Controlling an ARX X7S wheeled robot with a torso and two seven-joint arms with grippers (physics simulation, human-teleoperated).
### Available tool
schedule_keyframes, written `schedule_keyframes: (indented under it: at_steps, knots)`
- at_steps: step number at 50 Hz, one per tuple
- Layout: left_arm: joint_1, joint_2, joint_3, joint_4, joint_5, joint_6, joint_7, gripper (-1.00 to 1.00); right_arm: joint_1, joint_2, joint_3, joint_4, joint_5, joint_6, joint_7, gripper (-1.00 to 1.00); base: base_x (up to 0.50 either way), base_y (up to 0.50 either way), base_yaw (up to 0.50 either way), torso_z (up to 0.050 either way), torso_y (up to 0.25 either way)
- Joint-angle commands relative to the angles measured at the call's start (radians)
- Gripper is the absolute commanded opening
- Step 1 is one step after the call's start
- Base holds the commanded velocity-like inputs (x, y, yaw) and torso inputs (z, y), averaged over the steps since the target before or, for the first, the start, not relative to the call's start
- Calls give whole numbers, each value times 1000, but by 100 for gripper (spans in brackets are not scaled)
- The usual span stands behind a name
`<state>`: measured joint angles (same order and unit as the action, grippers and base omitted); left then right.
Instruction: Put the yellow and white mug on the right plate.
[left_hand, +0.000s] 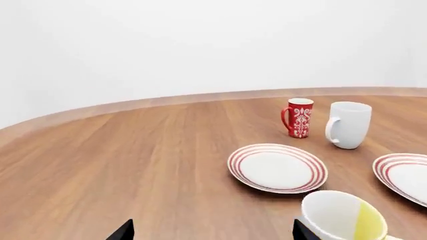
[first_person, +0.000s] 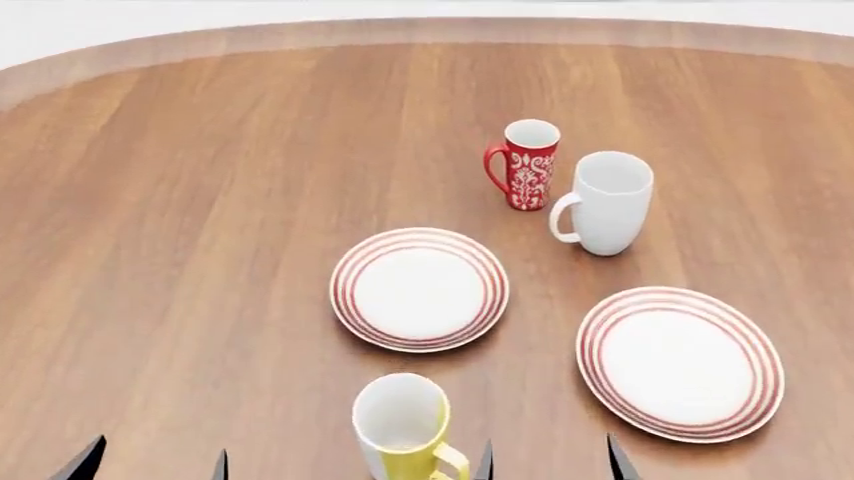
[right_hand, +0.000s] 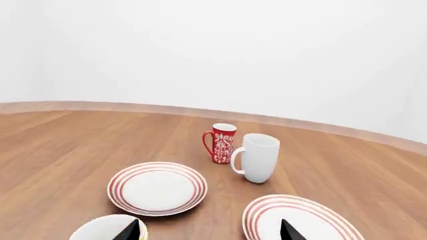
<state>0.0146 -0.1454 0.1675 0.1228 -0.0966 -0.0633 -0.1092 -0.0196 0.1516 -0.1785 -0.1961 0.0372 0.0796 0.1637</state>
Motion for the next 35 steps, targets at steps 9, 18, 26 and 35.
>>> schedule_keyframes:
  at_steps: [9,18,26,35]
  knots:
    - [0,-13,14,7,-9,0,-16,100,-4,18,-14,-24,7,-4,13,100,500,0,0,0,0]
    - [-3,-18,19,5,-15,2,-22,100,-2,25,-20,-24,12,-5,17,100,500,0,0,0,0]
    - [-4,-23,24,8,-20,0,-27,100,-2,31,-23,-42,12,2,25,100,500,0,0,0,0]
    - [-6,-28,28,7,-28,0,-31,100,-2,41,-23,-61,19,10,31,100,500,0,0,0,2]
